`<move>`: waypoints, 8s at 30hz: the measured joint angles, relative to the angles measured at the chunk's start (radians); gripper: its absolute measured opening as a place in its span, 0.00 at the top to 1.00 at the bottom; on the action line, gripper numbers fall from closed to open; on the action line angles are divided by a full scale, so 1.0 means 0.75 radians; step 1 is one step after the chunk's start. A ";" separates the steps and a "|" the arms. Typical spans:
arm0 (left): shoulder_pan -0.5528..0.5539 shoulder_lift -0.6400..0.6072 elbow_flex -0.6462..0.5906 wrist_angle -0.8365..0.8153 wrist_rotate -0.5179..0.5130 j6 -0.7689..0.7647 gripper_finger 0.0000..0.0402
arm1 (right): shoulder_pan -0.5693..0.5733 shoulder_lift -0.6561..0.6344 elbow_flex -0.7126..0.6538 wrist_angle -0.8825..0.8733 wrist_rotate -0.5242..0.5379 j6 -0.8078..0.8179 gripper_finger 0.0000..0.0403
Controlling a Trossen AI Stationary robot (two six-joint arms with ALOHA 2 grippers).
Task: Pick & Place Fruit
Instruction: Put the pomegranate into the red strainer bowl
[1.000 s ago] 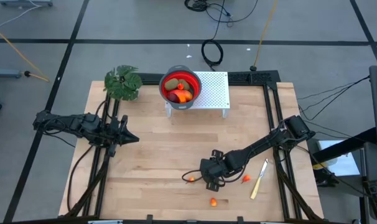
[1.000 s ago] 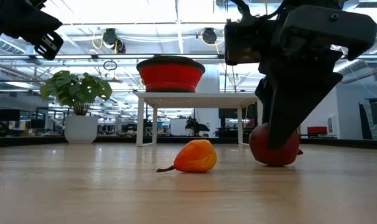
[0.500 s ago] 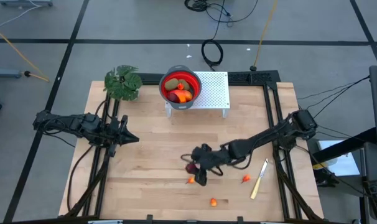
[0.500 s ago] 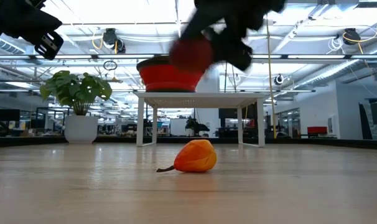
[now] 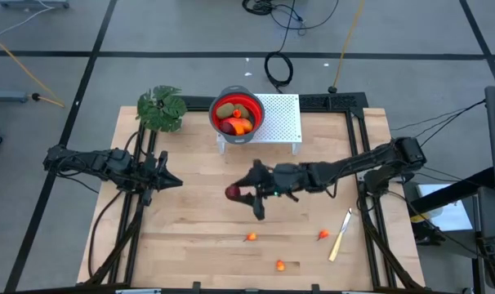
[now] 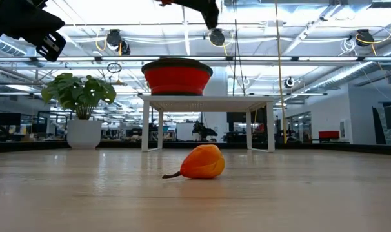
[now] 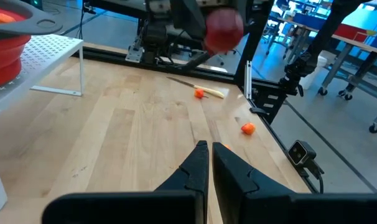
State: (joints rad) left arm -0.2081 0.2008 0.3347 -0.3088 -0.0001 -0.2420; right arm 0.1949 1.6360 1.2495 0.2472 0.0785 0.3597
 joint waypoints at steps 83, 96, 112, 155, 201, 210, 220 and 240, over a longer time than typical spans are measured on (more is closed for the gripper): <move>0.000 0.000 0.000 -0.013 -0.048 -0.100 0.95 | -0.601 -0.019 0.000 1.290 -0.563 1.521 0.51; 0.000 0.002 0.000 -0.013 -0.048 -0.099 0.95 | -0.601 -0.018 0.000 0.696 -0.669 1.035 0.50; 0.000 0.002 0.000 -0.013 -0.048 -0.100 0.95 | -0.739 -0.038 0.000 0.332 -0.669 0.096 0.50; 0.000 0.003 0.000 -0.005 -0.204 -0.130 0.95 | -0.877 -0.134 0.180 -0.549 -0.521 -0.368 0.50; 0.216 1.030 0.623 0.760 -0.589 -0.100 0.44 | -0.455 -0.128 0.180 -0.324 0.201 -1.039 0.50; 0.301 1.202 0.693 0.759 -0.427 -0.104 0.22 | -0.393 -0.128 0.180 -0.193 0.283 -1.161 0.50; 0.340 1.303 0.723 0.781 -0.360 -0.127 0.14 | -0.347 -0.129 0.179 -0.205 0.284 -1.196 0.50; 0.366 1.365 0.724 0.940 -0.363 -0.148 0.21 | -0.323 -0.130 0.179 -0.205 0.277 -1.195 0.50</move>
State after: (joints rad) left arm 0.0662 1.2248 0.8778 0.3960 -0.2727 -0.3531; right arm -0.0474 1.5387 1.3834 0.0933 0.2863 -0.5362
